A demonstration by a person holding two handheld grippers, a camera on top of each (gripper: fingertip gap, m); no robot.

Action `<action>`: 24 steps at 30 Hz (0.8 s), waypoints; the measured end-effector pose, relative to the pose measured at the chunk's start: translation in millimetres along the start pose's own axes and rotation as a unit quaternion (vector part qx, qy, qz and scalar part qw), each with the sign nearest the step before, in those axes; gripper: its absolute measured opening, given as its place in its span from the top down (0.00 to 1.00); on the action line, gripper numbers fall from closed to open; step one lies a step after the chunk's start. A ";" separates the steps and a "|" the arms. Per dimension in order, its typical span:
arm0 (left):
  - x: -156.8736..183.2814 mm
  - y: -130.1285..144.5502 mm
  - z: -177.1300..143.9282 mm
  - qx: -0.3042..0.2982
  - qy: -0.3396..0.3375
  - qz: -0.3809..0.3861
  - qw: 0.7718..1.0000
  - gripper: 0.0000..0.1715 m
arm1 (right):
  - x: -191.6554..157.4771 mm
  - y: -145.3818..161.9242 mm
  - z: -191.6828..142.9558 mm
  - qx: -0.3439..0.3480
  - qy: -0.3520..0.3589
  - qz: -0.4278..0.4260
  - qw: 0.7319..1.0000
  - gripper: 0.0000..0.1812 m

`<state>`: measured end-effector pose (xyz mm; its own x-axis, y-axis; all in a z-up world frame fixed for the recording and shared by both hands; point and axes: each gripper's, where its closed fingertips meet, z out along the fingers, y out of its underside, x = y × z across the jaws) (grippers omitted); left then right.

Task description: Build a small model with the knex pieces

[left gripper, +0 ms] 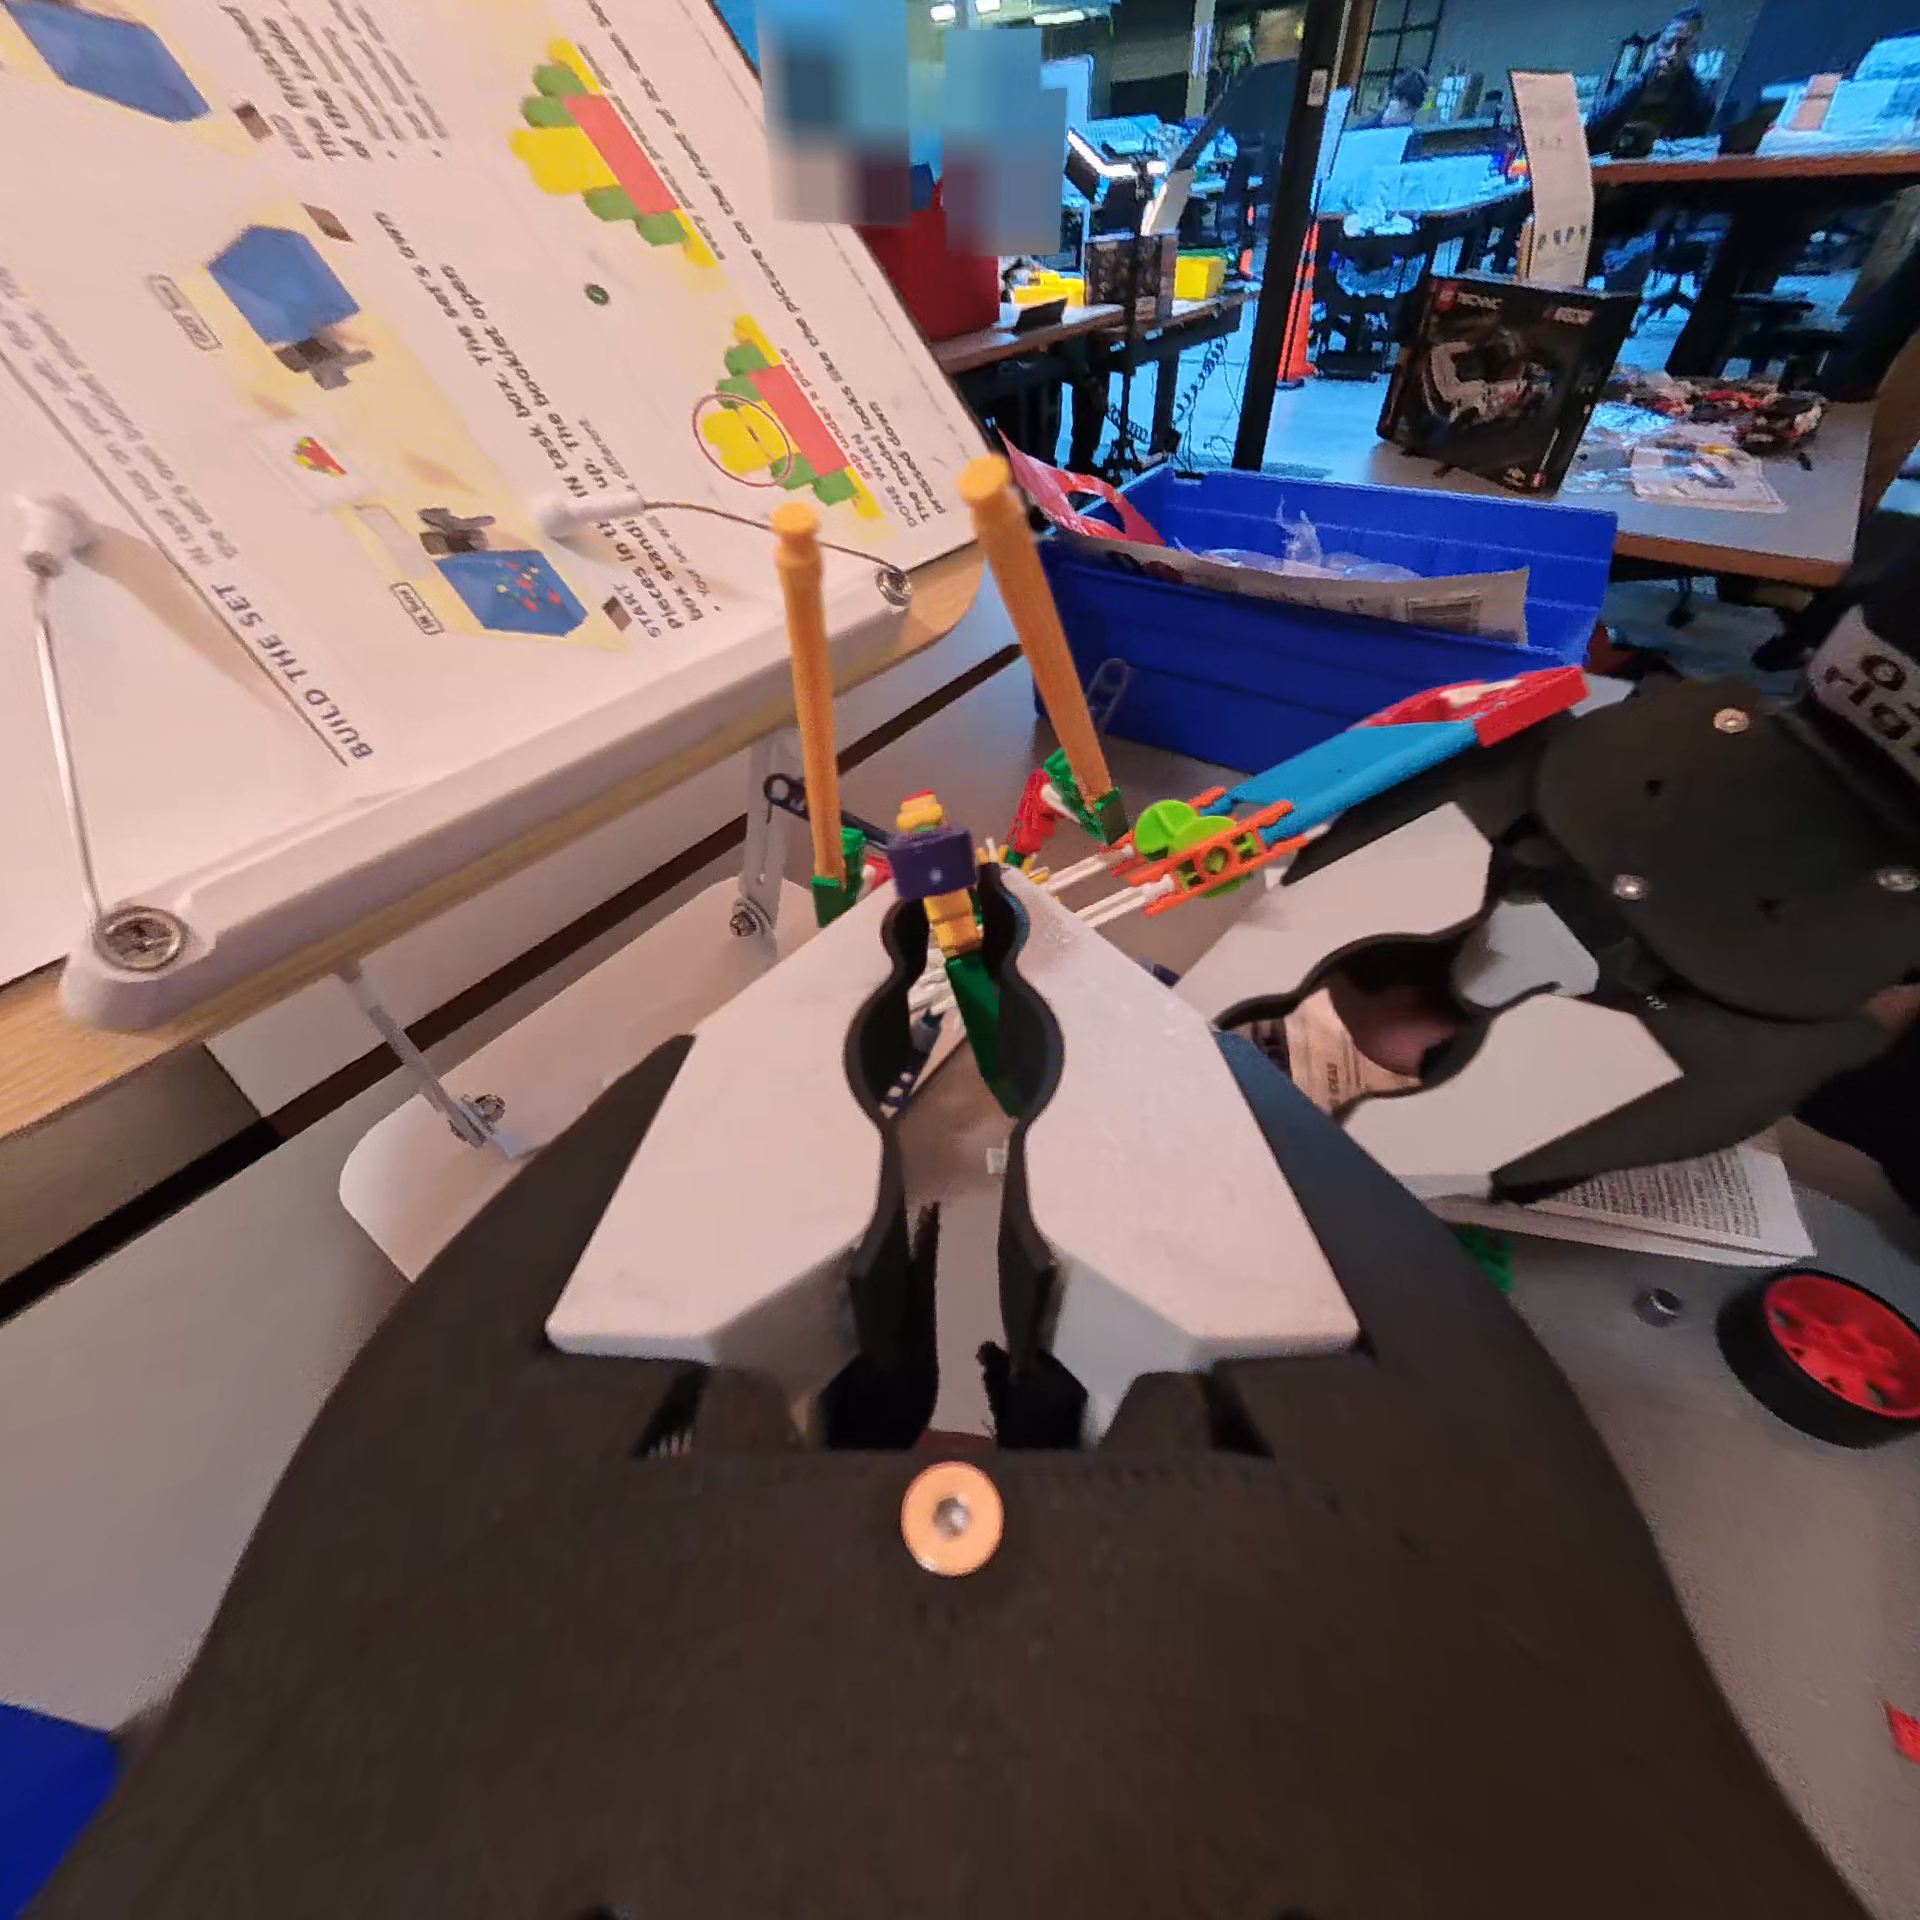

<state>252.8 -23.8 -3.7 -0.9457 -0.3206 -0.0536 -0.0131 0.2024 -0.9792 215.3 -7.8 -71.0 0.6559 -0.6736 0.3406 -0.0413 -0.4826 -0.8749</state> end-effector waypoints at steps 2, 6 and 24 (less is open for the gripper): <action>-5.7 -4.7 -3.0 0.017 -0.002 -0.019 1.000 0.97 | -1.4 -0.5 -3.9 0.001 -0.014 0.011 1.000 0.83; -8.8 -14.7 -9.4 0.061 0.019 -0.043 0.997 0.97 | -0.4 -4.9 -12.4 0.014 -0.028 0.030 0.999 0.82; -23.7 -51.2 -36.3 0.199 0.065 -0.166 0.964 0.98 | -19.2 -21.1 -30.3 0.087 -0.193 0.217 0.953 0.84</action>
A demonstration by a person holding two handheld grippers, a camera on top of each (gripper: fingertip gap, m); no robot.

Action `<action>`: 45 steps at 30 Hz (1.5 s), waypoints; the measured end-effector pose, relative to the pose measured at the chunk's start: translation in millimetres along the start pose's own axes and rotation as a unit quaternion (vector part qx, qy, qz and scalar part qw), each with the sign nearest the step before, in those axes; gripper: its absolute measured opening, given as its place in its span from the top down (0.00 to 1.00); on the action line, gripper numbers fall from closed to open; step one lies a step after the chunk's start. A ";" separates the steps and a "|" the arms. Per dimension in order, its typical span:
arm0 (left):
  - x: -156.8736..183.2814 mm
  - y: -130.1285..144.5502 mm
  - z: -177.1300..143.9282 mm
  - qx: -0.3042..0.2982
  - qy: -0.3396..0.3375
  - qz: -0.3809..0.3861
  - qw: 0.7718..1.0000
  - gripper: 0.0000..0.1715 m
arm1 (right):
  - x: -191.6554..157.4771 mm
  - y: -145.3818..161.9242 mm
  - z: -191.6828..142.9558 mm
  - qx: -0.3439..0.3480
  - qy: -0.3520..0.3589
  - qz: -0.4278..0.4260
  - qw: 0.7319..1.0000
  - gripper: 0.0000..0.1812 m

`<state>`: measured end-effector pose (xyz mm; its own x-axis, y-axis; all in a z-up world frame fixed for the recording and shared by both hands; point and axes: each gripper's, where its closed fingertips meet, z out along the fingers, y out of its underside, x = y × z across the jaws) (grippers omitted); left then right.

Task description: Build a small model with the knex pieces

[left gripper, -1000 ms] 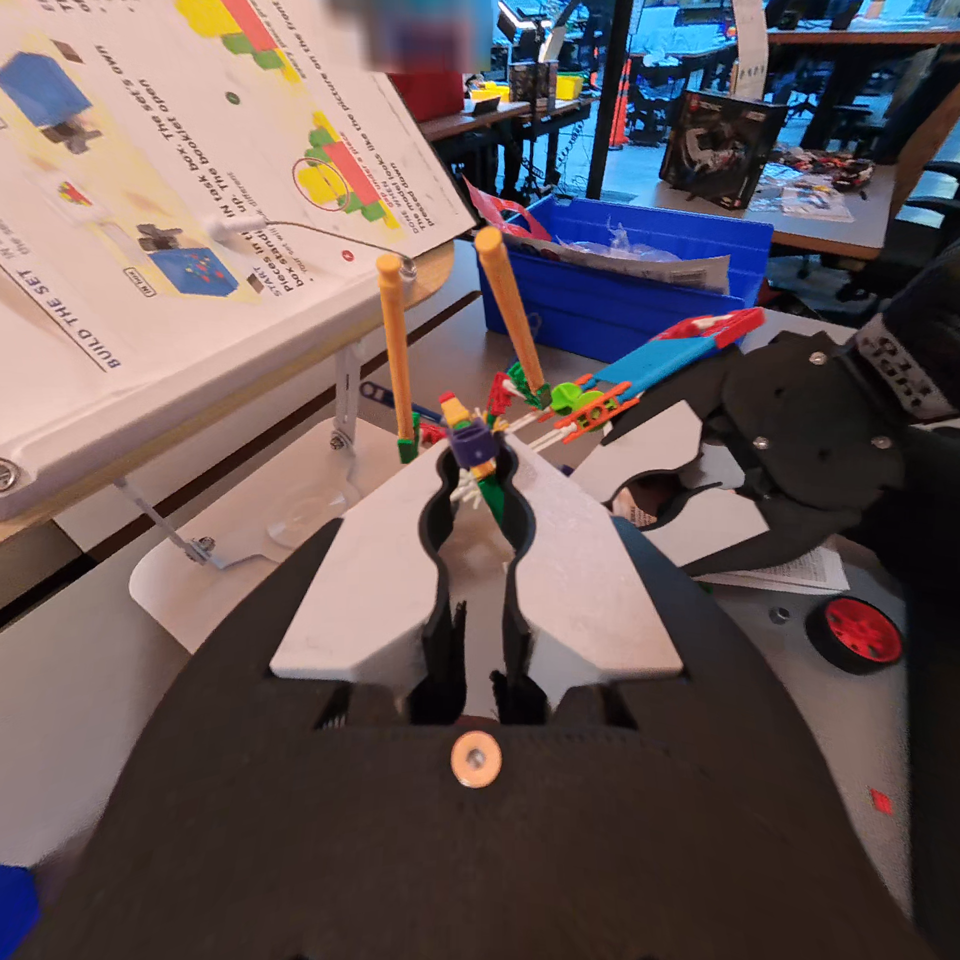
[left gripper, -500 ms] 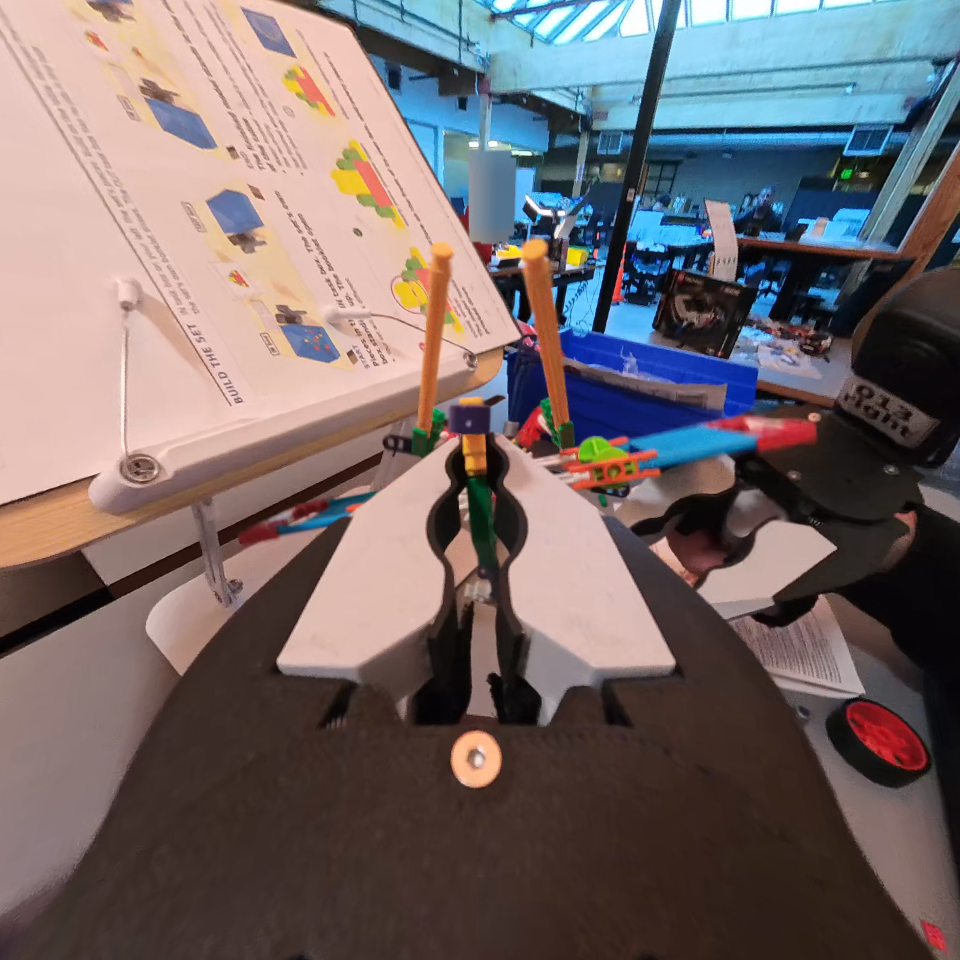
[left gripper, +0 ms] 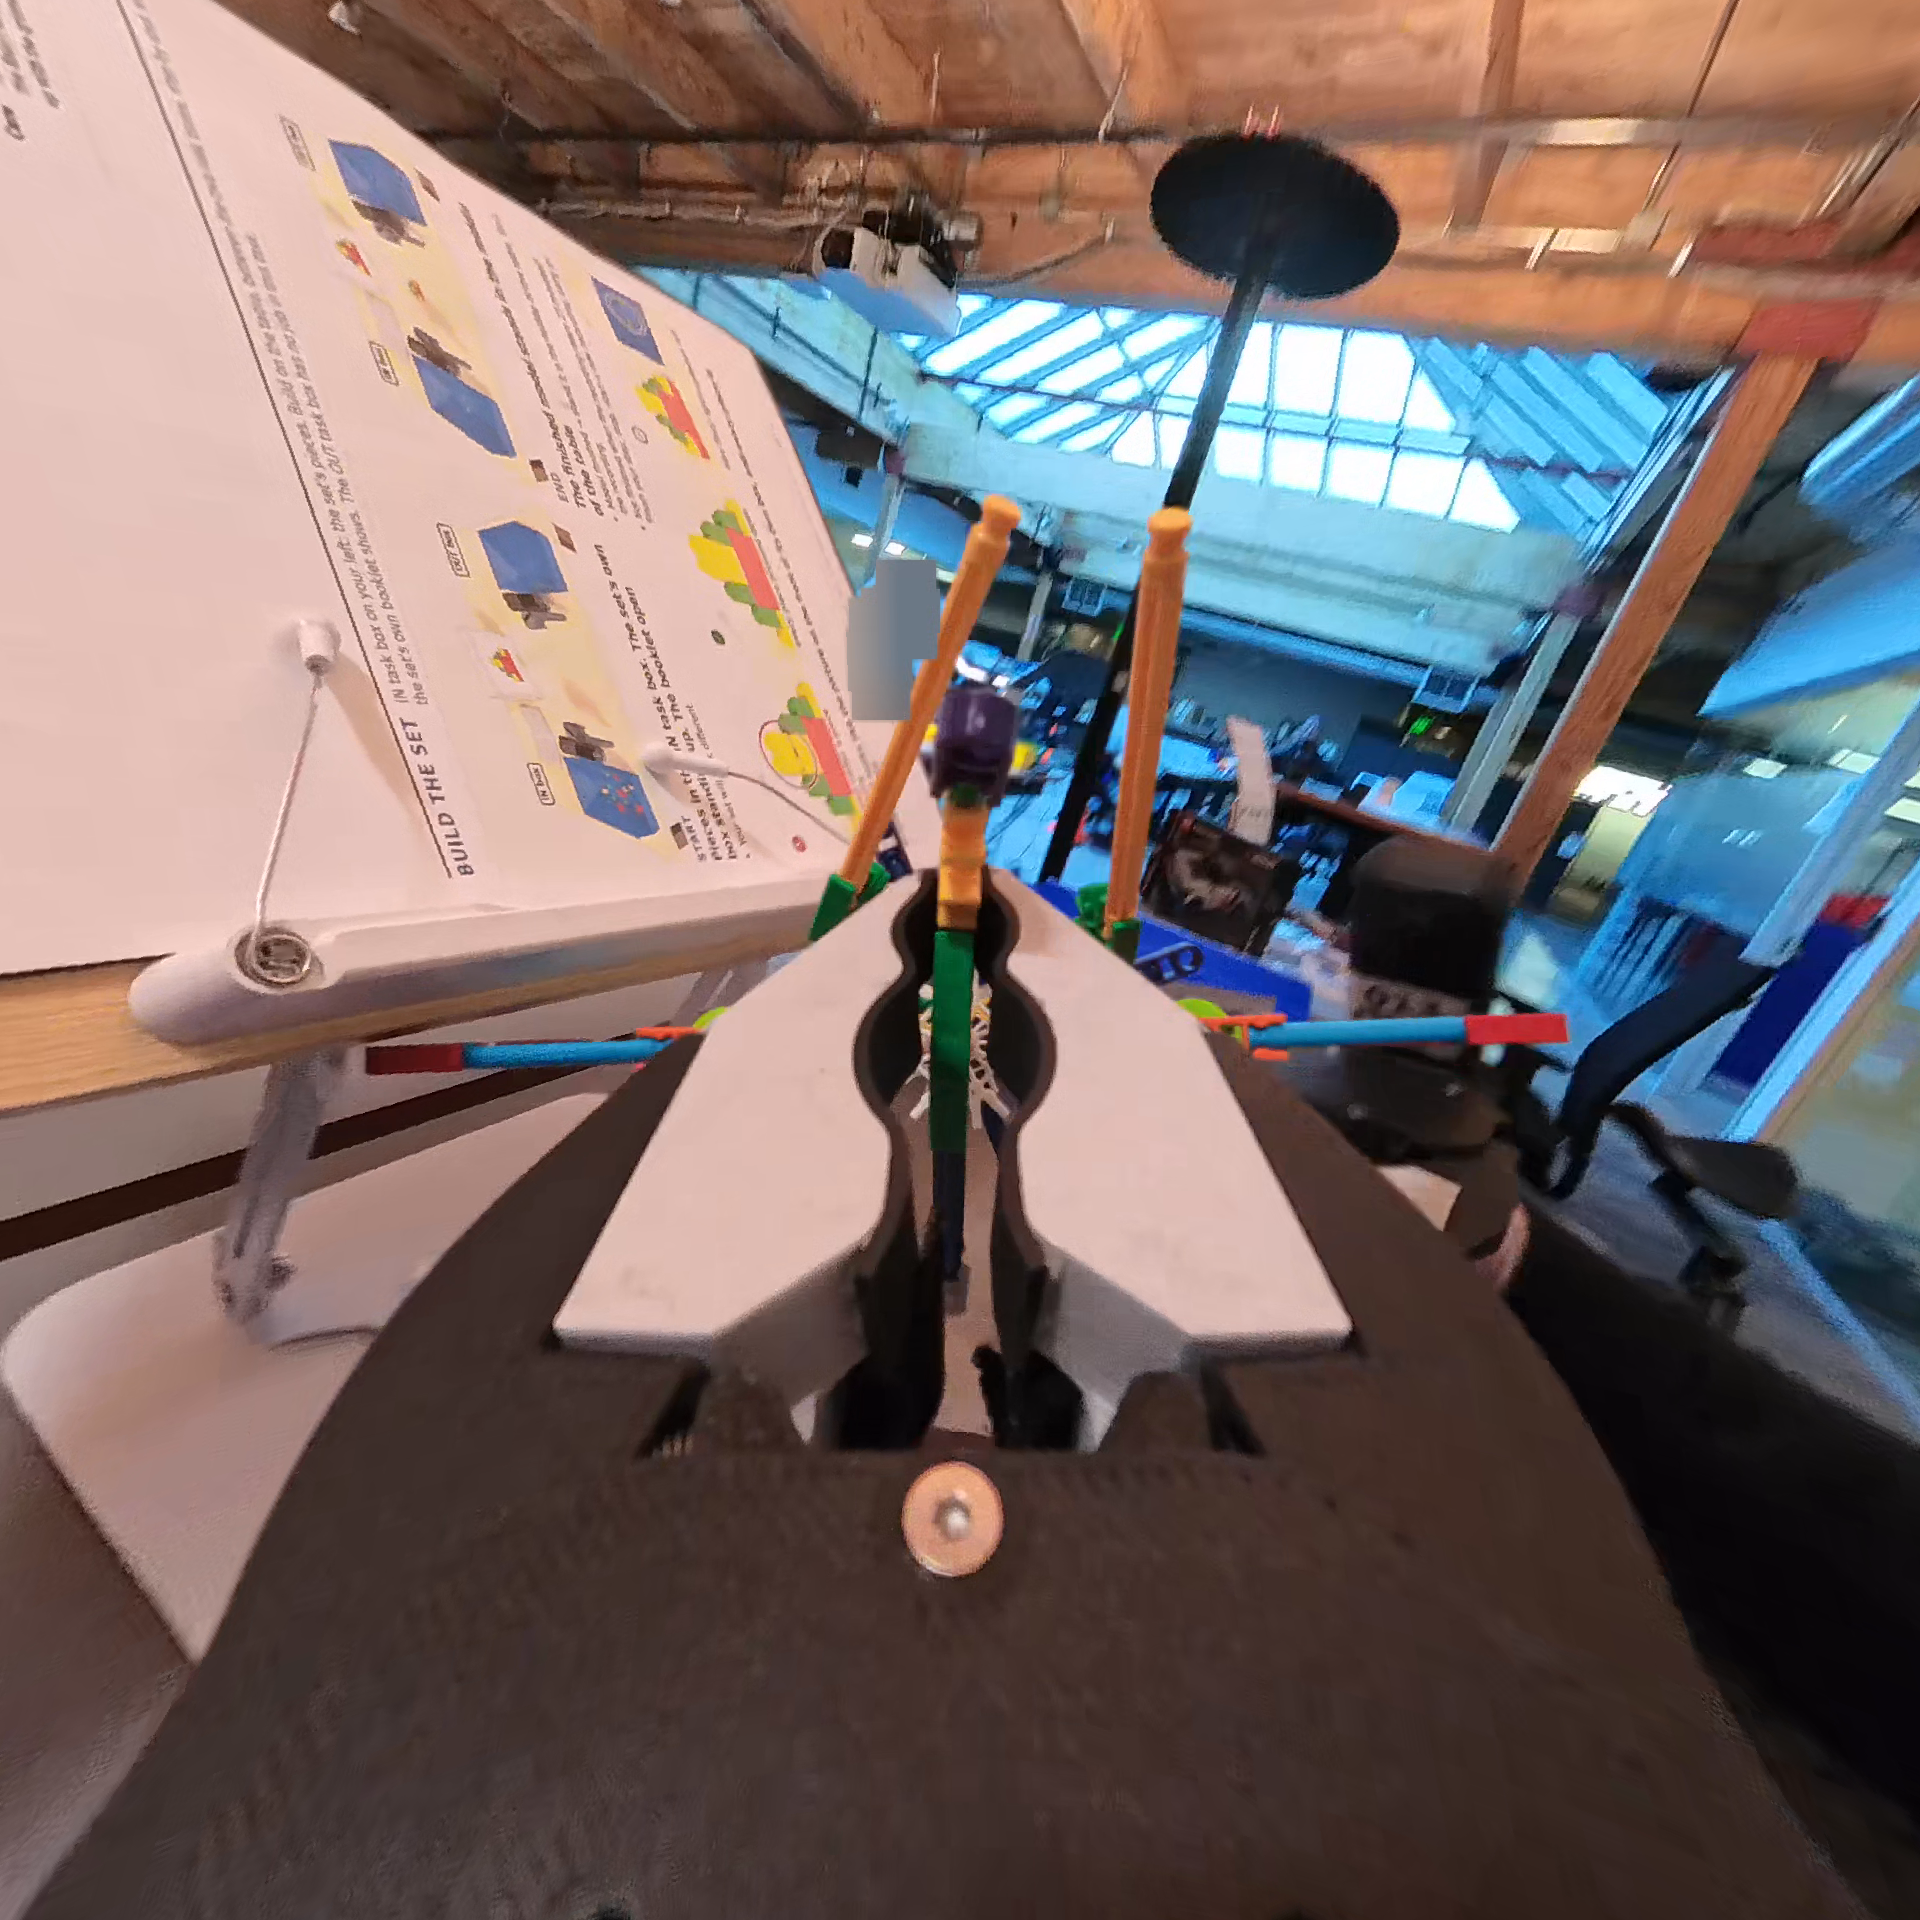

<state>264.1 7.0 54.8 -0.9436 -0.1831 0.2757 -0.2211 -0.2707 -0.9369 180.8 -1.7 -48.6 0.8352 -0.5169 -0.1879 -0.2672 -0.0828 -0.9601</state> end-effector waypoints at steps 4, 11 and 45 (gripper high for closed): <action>2.5 -14.4 -4.7 0.057 0.027 -0.048 0.997 0.98 | -9.5 -15.3 20.3 0.056 -0.035 0.061 0.996 0.82; 13.3 -37.7 -12.9 0.135 0.061 -0.086 0.985 0.98 | 7.2 -54.0 19.4 0.210 -0.019 0.142 0.967 0.81; 55.8 -69.0 -21.7 0.213 0.121 -0.119 0.962 0.98 | -17.7 -106.7 11.5 0.357 0.032 0.060 0.932 0.92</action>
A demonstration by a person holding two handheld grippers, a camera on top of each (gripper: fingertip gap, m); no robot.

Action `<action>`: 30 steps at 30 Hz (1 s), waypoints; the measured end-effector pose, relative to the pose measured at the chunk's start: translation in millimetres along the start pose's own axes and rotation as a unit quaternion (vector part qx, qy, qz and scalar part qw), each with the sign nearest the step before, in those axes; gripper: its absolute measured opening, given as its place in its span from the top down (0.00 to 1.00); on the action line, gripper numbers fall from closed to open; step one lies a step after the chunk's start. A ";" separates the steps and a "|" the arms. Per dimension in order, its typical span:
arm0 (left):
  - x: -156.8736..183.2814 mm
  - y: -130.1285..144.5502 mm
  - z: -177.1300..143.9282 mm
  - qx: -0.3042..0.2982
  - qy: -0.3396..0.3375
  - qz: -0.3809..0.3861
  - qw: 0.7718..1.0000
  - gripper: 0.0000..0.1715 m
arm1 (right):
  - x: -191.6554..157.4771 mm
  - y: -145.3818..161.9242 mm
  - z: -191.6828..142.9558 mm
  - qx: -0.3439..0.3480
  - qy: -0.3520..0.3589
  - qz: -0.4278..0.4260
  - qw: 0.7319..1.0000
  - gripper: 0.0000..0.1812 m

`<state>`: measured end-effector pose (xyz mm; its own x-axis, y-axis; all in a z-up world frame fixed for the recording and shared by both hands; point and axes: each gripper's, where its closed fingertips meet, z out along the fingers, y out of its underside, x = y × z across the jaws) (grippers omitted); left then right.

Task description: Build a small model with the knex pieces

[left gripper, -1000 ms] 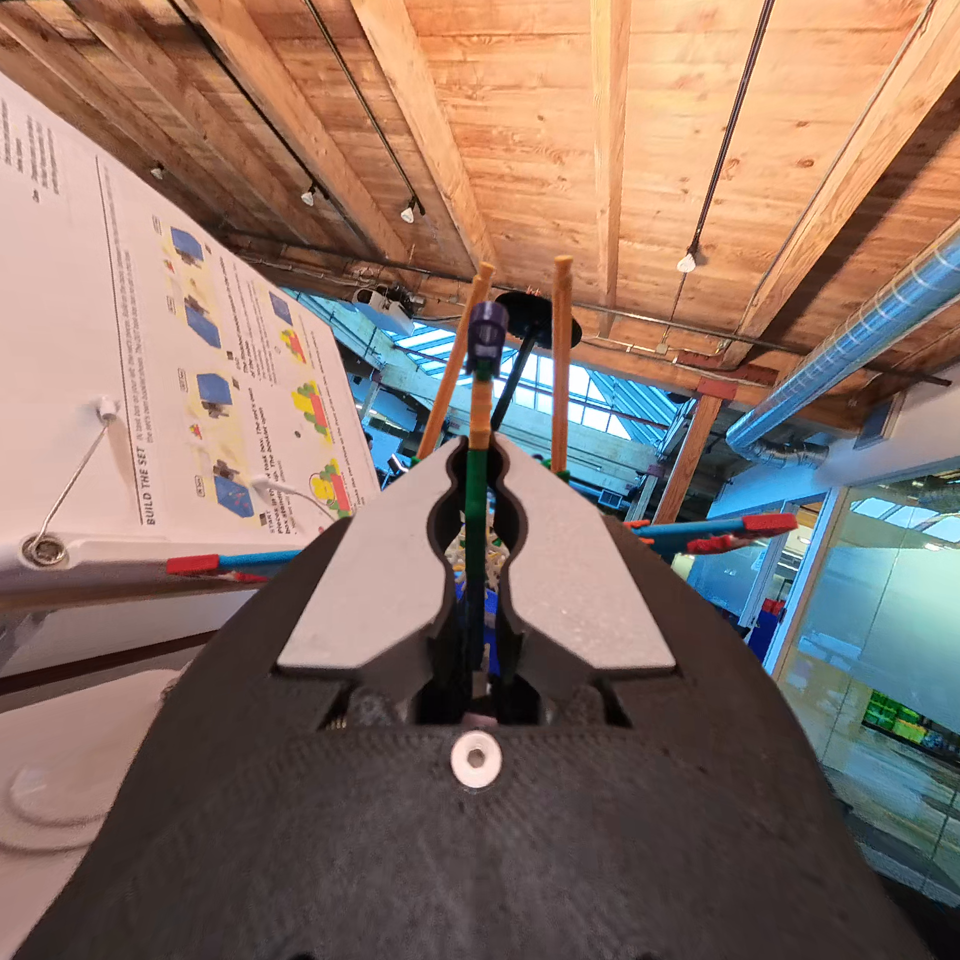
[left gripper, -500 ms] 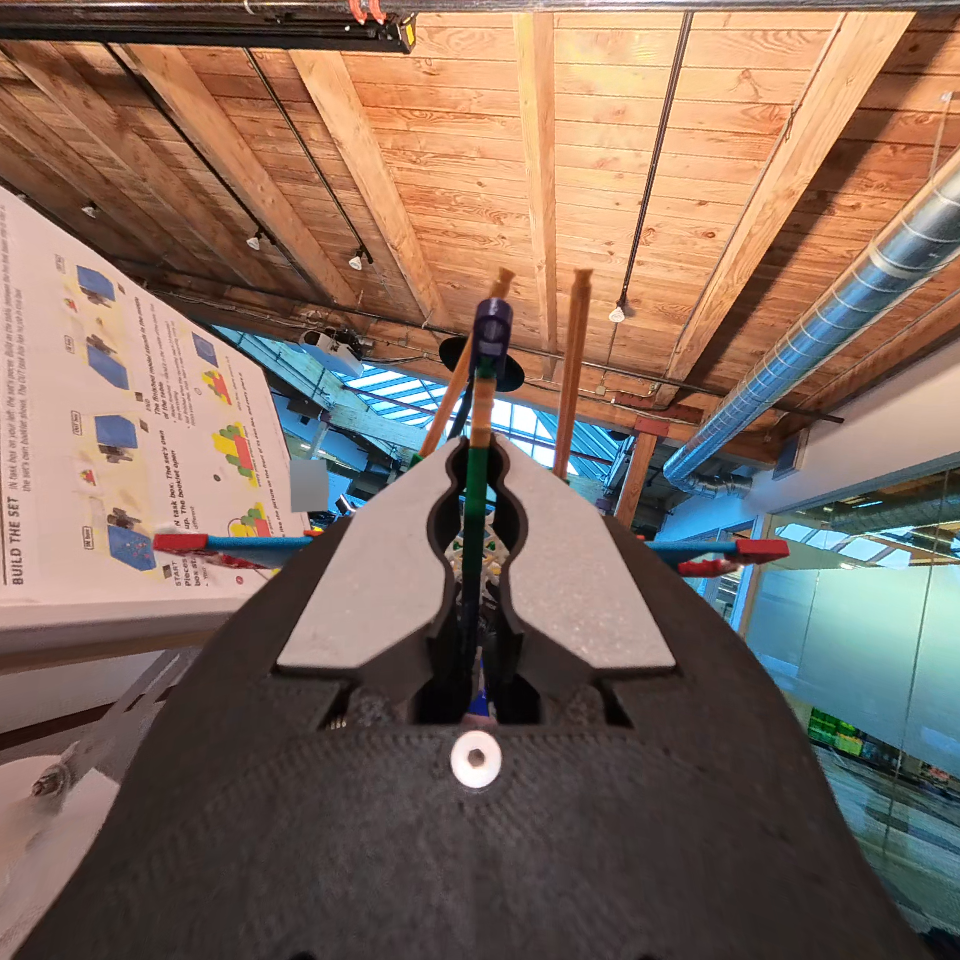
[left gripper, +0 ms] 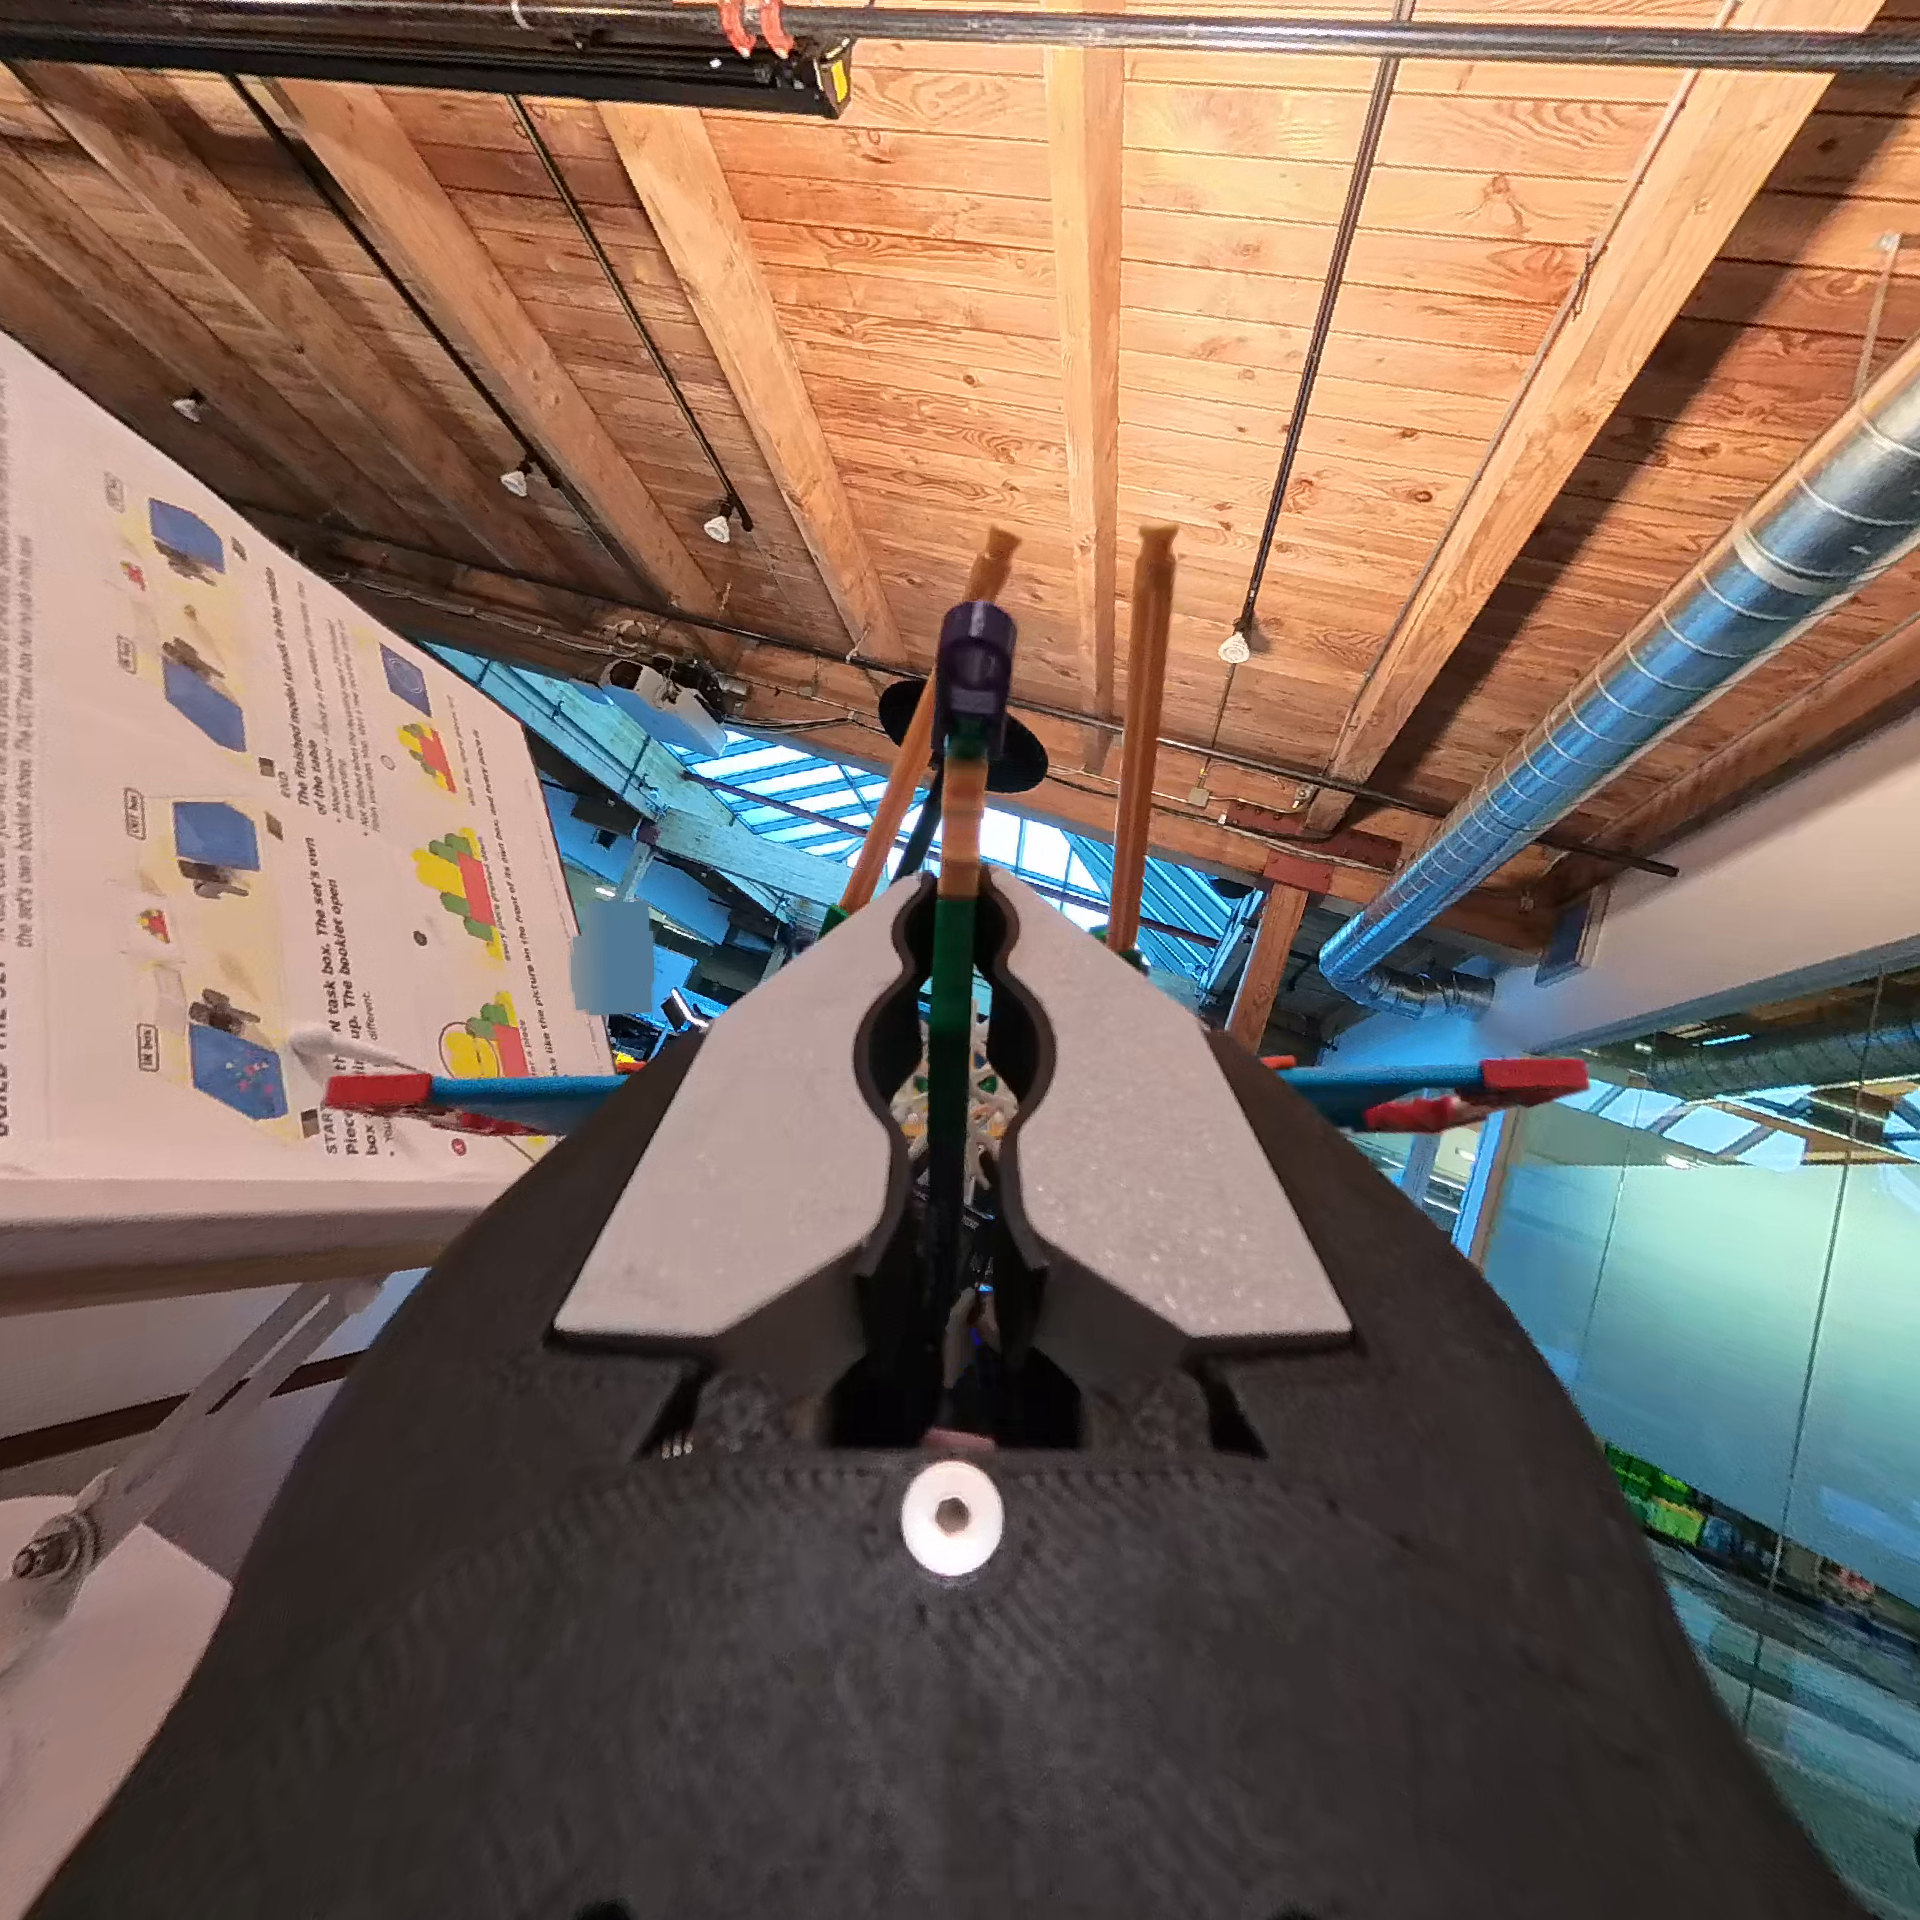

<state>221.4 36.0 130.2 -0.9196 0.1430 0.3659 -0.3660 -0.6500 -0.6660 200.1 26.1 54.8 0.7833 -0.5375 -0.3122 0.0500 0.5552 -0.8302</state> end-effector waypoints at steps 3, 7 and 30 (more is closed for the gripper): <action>-5.2 0.4 -1.0 0.003 -0.015 -0.009 1.000 0.98 | 2.5 2.0 0.1 -0.018 0.044 -0.103 0.994 0.92; -11.9 1.0 -2.4 0.006 -0.029 -0.019 0.999 0.98 | 5.4 2.9 0.1 -0.046 0.118 -0.262 0.957 0.92; -22.1 -43.0 -31.9 0.015 0.045 -0.009 0.999 0.98 | 2.3 -23.7 -27.9 -0.073 0.118 -0.417 0.898 0.96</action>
